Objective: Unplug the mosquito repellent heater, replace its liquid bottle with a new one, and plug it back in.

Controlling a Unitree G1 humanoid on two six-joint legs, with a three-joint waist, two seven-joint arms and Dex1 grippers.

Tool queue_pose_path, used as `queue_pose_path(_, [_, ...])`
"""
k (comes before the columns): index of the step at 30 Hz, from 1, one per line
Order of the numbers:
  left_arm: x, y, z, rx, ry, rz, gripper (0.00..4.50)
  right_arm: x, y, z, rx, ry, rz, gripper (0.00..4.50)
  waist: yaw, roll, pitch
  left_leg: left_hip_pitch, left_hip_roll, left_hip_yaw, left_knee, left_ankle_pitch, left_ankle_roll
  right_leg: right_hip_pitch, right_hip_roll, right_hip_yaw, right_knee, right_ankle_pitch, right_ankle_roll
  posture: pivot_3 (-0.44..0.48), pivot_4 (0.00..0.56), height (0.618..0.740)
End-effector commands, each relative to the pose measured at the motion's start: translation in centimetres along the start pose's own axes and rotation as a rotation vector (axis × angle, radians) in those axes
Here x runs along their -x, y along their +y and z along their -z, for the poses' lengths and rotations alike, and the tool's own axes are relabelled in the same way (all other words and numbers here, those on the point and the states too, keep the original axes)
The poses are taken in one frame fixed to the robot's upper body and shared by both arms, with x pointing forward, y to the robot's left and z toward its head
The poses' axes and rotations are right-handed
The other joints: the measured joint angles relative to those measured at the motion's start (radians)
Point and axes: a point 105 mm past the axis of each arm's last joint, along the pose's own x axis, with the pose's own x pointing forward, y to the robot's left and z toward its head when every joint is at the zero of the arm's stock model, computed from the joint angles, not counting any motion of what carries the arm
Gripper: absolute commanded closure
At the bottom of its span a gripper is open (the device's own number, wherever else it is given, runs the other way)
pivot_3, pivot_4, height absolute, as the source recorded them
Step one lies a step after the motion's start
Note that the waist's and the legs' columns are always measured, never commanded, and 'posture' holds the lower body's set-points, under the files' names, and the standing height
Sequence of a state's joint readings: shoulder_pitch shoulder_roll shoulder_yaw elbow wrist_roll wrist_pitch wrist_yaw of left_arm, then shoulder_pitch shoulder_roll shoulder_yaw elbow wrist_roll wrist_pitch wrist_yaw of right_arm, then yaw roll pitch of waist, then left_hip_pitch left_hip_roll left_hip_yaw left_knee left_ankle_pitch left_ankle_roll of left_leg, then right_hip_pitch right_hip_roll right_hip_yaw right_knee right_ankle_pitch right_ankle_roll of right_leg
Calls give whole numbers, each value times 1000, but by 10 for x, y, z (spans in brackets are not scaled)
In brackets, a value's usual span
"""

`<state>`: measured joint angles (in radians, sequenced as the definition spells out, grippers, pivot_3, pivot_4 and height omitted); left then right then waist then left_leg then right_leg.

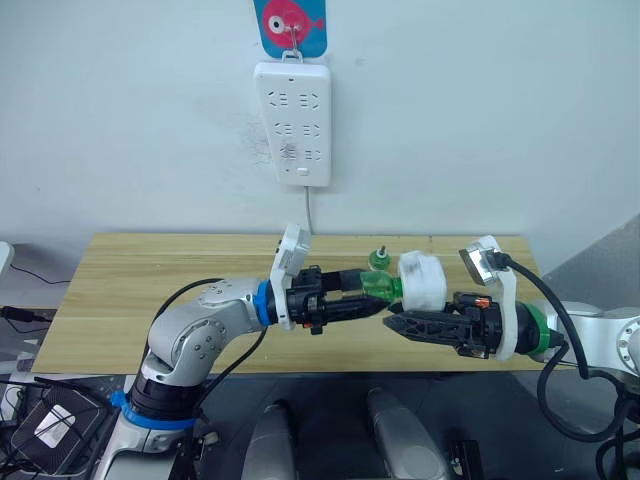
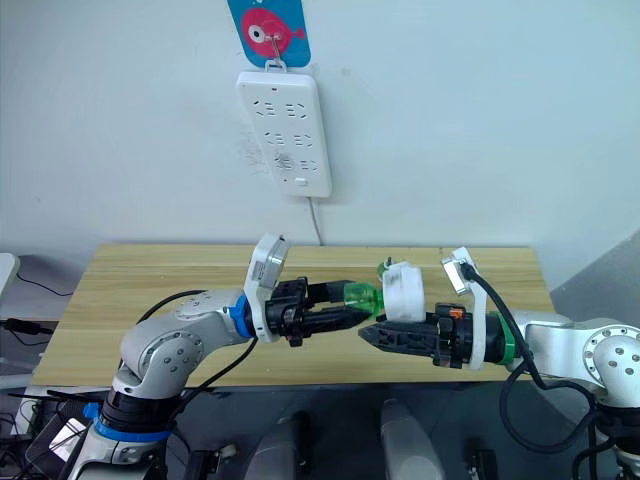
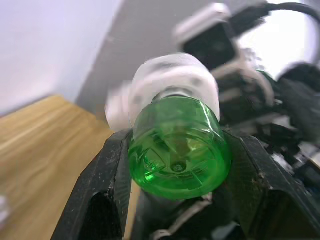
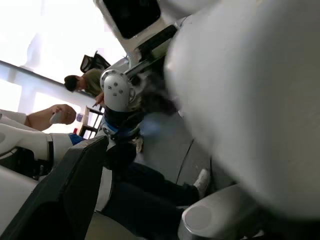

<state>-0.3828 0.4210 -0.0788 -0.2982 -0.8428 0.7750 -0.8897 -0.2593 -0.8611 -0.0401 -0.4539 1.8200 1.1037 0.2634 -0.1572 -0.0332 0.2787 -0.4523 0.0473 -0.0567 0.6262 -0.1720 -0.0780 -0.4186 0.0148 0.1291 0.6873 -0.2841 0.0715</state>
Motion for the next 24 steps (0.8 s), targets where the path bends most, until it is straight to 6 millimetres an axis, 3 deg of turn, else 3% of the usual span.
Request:
queue_pose_path(1, [-5,-1,-14,-38,-66,-2,2221,-4,10,10,117,56,-5,0,4,0,0,0,0,0,0,0,0,0,0,0,0,0,0,-231,255,736])
queue_pose_path(4, [-4,1,-17,-31,-77,-12,2221,-5,5,21,299,99,71,0,12,0,0,0,0,-1,-1,0,0,0,0,-1,0,0,0,-231,252,736])
queue_pose_path(7, [1,-2,-16,-34,-39,15,2221,13,-6,24,435,89,148,169,18,0,0,0,0,-1,-2,0,0,-1,0,-2,0,0,0,-227,251,736])
queue_pose_path(9, [5,-7,-14,-30,-5,46,2221,31,-17,22,455,142,179,568,18,0,0,0,0,0,-2,0,0,0,0,-1,-1,0,0,-231,254,736])
queue_pose_path(12, [8,-13,-11,-15,26,84,2221,49,-28,10,442,140,202,1676,14,0,0,1,0,1,0,0,0,2,-1,0,-5,2,1,-234,255,736])
queue_pose_path(15, [9,-22,-6,12,69,149,2221,57,-55,-11,493,74,306,2744,10,-1,0,3,0,1,2,0,0,5,-1,0,-6,3,1,-242,256,736])
queue_pose_path(18, [10,-29,-5,38,93,194,2221,45,-68,-24,526,18,318,3853,6,-1,0,3,0,2,2,0,0,5,-1,0,-6,3,1,-244,252,736])
queue_pose_path(20, [10,-32,-4,47,105,211,2221,29,-66,-25,535,7,266,4500,5,-1,0,2,0,1,1,0,0,4,-1,0,-6,4,1,-242,250,736])
queue_pose_path(24, [11,-29,-4,46,101,192,2221,8,-44,-13,502,42,119,4500,9,0,0,2,0,-1,-2,0,0,4,0,-2,-6,3,2,-239,251,736])
